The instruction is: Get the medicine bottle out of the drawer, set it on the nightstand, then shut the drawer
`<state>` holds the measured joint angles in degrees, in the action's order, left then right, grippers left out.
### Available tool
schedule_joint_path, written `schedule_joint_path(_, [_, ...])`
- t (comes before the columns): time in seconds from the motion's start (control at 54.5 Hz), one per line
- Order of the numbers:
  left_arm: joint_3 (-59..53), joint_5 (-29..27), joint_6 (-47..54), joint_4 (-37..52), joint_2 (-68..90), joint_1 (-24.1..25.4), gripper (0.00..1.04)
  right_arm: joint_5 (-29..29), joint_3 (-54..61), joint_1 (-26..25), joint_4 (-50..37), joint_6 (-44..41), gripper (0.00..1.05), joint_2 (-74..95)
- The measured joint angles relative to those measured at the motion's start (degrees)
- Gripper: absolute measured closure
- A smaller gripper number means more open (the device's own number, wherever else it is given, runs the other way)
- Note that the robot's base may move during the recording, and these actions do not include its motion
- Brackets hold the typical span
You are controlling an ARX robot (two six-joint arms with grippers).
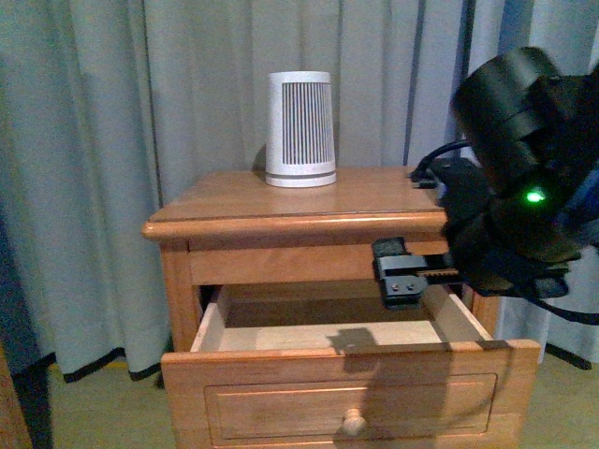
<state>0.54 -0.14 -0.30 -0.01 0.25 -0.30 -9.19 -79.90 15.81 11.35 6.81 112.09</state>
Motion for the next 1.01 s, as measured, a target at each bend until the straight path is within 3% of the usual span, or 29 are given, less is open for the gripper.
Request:
schedule_joint_path(0.257, [0.0, 0.0, 0.0, 0.0, 0.0, 0.0, 0.07, -1.9, -11.2, 0.7, 0.6, -1.4, 0.07, 13.0])
schedule_joint_path(0.458, [0.0, 0.0, 0.0, 0.0, 0.0, 0.0, 0.07, -1.1, -16.2, 0.7, 3.2, 2.8, 0.07, 18.5])
schedule_joint_path(1.008, [0.0, 0.0, 0.0, 0.0, 0.0, 0.0, 0.07, -0.4, -18.6, 1.2, 5.4, 8.0, 0.07, 24.8])
